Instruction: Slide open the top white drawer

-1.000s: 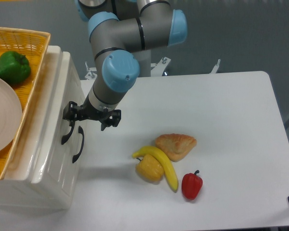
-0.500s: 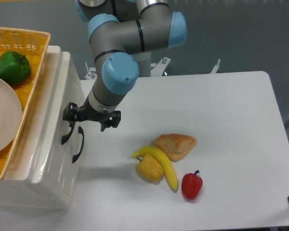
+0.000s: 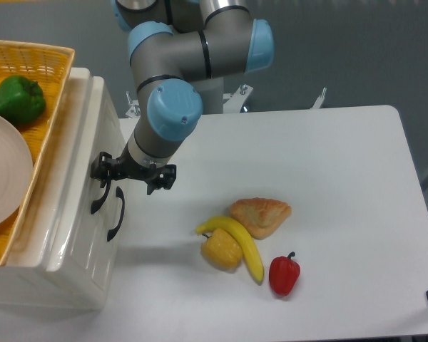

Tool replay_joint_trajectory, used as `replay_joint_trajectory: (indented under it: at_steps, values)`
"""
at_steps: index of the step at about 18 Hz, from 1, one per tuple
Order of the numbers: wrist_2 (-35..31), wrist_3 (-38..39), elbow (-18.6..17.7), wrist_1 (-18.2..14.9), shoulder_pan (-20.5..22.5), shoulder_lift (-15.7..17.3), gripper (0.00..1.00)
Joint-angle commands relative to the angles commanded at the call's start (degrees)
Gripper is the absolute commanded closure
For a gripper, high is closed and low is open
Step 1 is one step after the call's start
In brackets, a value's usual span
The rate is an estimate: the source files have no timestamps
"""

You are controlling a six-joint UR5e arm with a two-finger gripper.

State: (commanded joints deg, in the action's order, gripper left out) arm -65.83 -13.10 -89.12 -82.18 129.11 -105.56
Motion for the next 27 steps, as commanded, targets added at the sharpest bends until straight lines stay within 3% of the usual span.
replay_joint_trajectory:
  at_steps: [27]
  values:
    - [-1.8,-0.1,0.2,0.4,0.0,-0.8,0.00]
